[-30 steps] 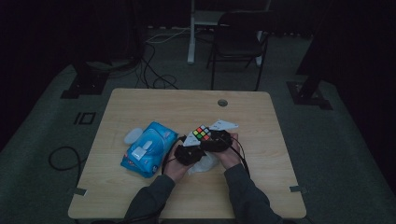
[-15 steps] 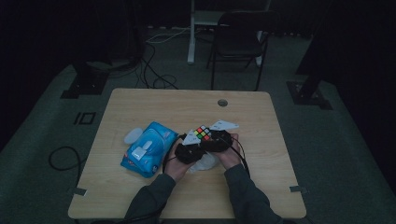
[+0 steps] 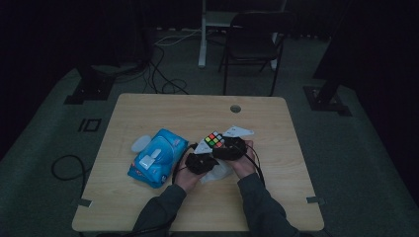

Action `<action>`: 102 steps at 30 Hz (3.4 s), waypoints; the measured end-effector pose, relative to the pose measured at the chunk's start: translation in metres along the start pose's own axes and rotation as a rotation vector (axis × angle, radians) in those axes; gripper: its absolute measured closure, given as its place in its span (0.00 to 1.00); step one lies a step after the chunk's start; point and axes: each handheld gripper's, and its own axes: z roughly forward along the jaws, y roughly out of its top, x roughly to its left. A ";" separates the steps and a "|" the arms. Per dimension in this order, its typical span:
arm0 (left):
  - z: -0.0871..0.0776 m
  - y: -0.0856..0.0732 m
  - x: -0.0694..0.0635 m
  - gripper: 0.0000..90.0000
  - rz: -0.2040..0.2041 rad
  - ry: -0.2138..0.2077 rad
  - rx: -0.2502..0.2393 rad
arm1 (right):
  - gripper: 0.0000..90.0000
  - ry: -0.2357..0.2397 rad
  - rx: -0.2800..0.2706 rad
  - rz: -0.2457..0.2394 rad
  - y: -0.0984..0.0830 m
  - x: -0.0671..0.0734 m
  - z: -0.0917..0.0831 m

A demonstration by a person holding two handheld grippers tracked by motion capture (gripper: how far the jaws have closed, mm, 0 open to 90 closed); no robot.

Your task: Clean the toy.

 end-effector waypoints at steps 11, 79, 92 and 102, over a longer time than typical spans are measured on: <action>0.000 -0.004 0.003 0.98 -0.007 0.004 0.008 | 0.38 -0.001 -0.004 -0.001 0.001 0.001 -0.002; -0.007 -0.012 0.044 0.98 -0.175 0.025 -0.043 | 0.38 0.027 -0.019 -0.038 0.004 0.008 -0.007; -0.020 -0.010 0.057 0.98 -0.210 0.078 -0.078 | 0.38 0.031 -0.016 -0.039 0.002 0.007 -0.009; -0.032 -0.003 0.068 0.98 -0.223 0.092 -0.101 | 0.38 0.036 0.011 -0.054 -0.007 0.008 -0.008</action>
